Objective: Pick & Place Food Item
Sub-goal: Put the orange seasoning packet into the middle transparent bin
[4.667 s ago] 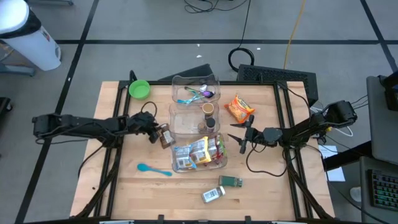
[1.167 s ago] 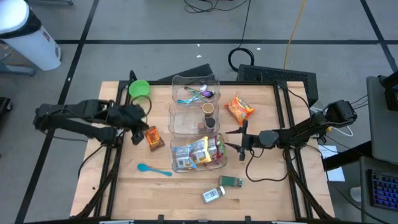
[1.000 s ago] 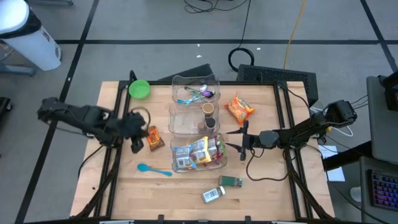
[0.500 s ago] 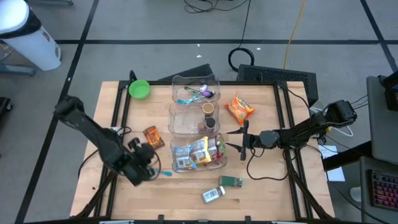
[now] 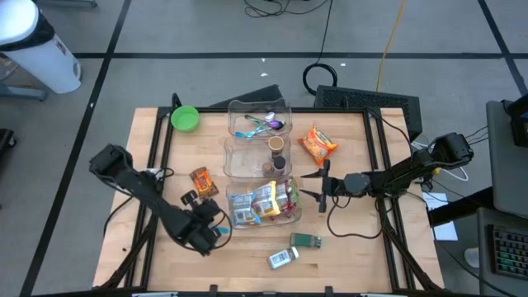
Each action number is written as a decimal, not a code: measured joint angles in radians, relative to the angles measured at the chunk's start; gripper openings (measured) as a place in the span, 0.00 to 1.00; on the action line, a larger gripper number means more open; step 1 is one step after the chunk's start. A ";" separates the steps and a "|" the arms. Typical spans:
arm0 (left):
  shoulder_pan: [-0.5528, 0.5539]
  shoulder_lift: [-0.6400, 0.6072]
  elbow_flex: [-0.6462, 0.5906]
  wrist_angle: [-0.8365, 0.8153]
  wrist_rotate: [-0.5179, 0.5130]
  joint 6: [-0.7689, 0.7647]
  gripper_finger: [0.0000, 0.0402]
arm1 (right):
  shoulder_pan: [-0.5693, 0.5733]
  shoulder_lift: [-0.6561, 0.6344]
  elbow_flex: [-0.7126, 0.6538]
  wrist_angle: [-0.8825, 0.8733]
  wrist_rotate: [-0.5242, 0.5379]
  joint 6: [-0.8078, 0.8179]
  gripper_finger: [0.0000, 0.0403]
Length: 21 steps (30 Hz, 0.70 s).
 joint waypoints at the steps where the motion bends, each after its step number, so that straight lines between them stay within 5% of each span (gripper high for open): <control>1: 0.006 0.011 0.000 -0.015 0.015 0.000 0.04 | 0.000 0.000 0.000 -0.005 0.000 0.009 0.53; 12: 0.015 0.042 0.000 -0.092 0.043 0.035 0.02 | 0.000 0.000 0.000 -0.044 0.001 0.027 0.53; 21: 0.053 0.042 0.000 -0.093 0.078 0.068 0.22 | 0.000 0.000 0.000 -0.044 0.001 0.025 0.53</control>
